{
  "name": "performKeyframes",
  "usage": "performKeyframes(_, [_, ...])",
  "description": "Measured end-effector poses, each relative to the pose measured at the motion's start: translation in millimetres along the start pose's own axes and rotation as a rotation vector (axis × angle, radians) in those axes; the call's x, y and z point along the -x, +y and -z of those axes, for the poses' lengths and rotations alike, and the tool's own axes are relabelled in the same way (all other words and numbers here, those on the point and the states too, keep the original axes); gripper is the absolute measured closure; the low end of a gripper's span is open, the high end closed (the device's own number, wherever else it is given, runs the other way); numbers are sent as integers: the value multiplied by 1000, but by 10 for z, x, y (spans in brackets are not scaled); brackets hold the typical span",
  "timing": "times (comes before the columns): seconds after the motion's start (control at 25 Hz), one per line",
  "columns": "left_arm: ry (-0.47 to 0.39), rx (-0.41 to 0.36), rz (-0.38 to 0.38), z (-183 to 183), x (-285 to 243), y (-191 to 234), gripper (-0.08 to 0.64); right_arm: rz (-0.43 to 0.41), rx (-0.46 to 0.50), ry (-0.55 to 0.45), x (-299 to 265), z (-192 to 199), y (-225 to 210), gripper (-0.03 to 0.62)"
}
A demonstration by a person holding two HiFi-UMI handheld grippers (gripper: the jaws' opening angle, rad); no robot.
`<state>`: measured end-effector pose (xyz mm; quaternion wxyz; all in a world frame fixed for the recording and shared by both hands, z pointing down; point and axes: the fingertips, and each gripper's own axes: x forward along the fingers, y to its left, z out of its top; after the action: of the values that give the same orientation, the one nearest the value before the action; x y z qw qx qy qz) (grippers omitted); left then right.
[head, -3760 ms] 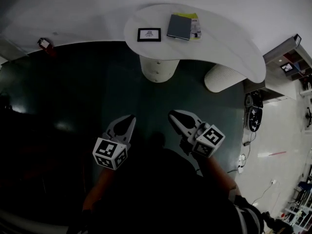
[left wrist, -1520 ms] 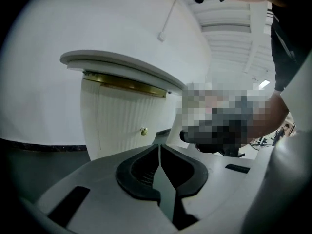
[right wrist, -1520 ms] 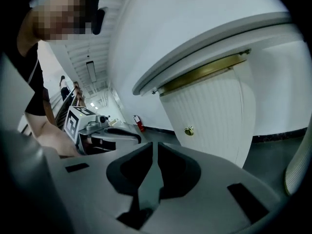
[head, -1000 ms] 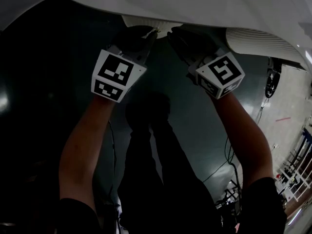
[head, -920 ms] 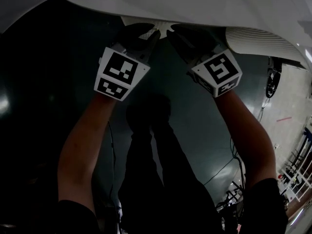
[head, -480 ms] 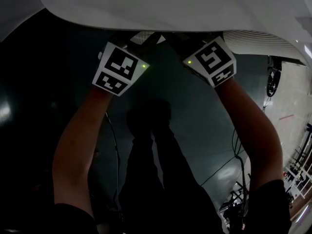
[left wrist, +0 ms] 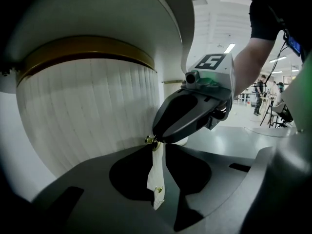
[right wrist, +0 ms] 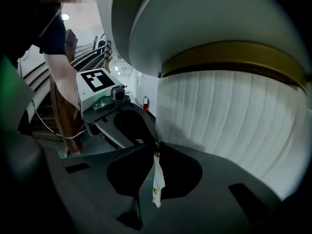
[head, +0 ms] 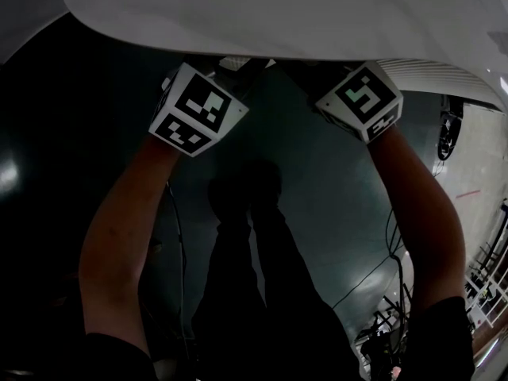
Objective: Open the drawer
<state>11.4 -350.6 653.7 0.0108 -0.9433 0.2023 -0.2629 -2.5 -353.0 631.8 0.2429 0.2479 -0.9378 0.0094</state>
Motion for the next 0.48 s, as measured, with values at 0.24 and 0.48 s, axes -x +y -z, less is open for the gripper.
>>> performKeyframes(0.24, [7, 4, -2, -49, 9, 9, 476, 0, -13, -3, 35, -48, -17, 574])
performKeyframes(0.48, [25, -91, 53, -3, 182, -278, 509, -89, 103, -14, 202, -74, 331, 574])
